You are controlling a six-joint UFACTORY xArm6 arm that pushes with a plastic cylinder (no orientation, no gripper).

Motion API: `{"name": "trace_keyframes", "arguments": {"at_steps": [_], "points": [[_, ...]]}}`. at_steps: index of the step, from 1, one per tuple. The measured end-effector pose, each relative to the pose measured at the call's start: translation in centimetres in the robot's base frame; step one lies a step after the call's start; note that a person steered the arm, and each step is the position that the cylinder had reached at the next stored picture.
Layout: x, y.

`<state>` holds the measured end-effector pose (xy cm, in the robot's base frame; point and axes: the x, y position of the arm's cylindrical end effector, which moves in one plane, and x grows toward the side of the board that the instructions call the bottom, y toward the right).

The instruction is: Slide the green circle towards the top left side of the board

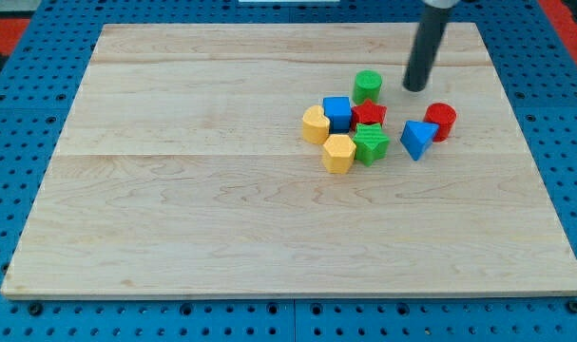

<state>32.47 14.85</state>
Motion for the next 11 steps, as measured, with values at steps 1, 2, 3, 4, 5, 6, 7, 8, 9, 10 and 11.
{"name": "trace_keyframes", "arguments": {"at_steps": [1,2,3,4,5,6,7,8,9,10,11], "points": [[0.0,-4.5],[0.0,-9.4],[2.3,-9.6],[3.5,-10.8],[3.2,-16.7],[0.5,-21.3],[-2.0,-27.0],[-1.0,-29.6],[1.1,-31.0],[-1.1,-33.5],[-4.7,-33.5]]}}
